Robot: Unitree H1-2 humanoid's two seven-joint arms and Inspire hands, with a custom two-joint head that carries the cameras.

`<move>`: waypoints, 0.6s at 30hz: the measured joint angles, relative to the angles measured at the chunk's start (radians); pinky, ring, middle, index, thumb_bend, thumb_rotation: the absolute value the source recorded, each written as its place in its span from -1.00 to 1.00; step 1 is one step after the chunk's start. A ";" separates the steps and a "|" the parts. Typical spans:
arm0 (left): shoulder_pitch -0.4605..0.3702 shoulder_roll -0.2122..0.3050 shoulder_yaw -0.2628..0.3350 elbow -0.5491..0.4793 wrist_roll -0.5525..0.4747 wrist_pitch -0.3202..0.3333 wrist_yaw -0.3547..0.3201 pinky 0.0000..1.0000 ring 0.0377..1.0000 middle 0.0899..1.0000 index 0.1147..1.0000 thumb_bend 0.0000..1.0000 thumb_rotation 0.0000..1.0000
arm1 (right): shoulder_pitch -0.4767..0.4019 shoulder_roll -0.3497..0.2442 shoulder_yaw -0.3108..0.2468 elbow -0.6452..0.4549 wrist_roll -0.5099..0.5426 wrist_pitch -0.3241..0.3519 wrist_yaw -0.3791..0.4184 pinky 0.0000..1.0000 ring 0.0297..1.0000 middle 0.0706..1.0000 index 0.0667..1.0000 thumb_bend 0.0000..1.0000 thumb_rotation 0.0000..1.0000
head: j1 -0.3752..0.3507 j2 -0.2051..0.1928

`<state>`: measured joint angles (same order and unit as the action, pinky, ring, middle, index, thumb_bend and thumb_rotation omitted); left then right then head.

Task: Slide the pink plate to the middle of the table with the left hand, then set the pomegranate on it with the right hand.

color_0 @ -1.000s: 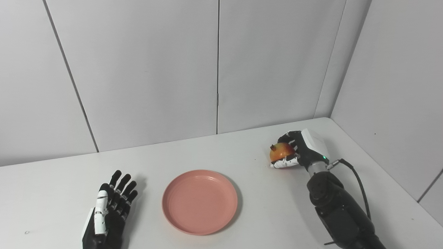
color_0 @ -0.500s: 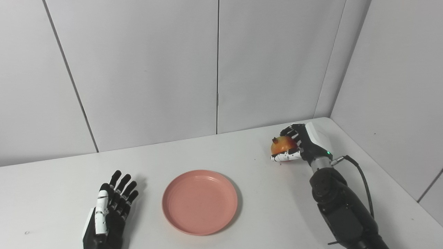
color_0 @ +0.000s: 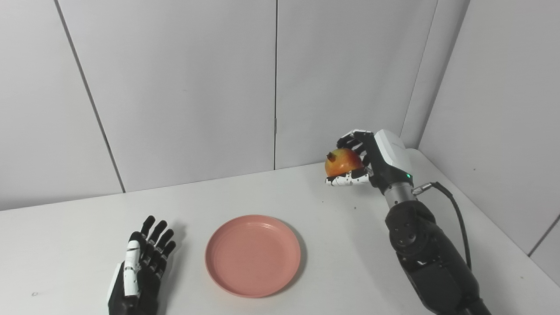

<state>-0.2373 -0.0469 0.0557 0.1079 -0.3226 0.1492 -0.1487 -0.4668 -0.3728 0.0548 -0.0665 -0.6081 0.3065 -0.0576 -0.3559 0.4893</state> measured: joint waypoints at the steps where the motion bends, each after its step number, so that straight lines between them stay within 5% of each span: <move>1: 0.000 -0.002 -0.003 0.000 0.002 0.000 0.000 0.90 0.87 0.88 0.88 -0.22 1.00 | 0.000 0.005 0.005 -0.017 -0.004 0.004 0.009 -0.31 -0.19 -0.19 0.01 0.04 -1.00 | 0.014 0.002; 18: 0.021 -0.036 -0.047 -0.027 0.070 -0.004 0.035 0.87 0.86 0.87 0.87 -0.18 1.00 | 0.015 0.126 0.144 -0.167 -0.086 0.021 0.095 -0.34 -0.23 -0.20 0.00 0.04 -1.00 | 0.141 0.034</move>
<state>-0.2164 -0.0832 0.0090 0.0814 -0.2527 0.1456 -0.1135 -0.4518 -0.2470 0.1987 -0.2340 -0.6946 0.3275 0.0378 -0.2149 0.5230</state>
